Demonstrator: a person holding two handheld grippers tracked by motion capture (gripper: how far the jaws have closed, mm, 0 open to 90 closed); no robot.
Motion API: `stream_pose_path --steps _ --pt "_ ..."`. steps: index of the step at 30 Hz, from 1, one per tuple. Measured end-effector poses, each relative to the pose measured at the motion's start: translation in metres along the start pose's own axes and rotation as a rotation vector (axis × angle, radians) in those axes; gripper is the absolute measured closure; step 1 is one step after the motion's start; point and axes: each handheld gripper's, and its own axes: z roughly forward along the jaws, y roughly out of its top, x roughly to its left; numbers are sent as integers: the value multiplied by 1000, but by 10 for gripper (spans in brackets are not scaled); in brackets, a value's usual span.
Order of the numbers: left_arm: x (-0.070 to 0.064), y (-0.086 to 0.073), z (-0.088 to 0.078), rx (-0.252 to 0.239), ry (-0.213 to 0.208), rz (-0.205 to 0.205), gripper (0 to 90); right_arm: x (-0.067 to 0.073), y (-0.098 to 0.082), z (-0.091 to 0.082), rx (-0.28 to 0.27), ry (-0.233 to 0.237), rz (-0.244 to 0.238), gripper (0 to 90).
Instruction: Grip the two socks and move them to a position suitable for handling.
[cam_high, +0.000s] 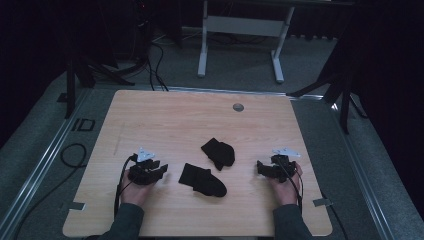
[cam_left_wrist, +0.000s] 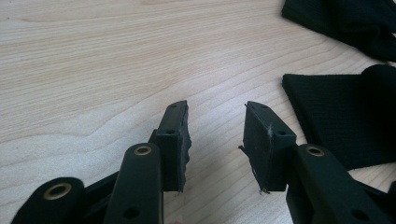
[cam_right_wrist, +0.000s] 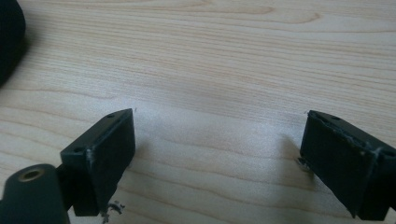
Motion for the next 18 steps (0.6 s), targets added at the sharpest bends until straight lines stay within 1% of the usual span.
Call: stream_pose_path --steps 10,12,14,18 --pt "-2 0 0 4 1 4 598 1 -1 -1 -2 0 -2 101" --pt "-2 0 0 3 -2 6 598 1 -1 -1 -1 1 -2 101" --pt "-2 0 -1 4 -13 7 601 2 -1 -1 -1 1 1 102" --pt "-2 0 -1 -1 -18 1 601 3 -2 -3 -6 4 -3 135"
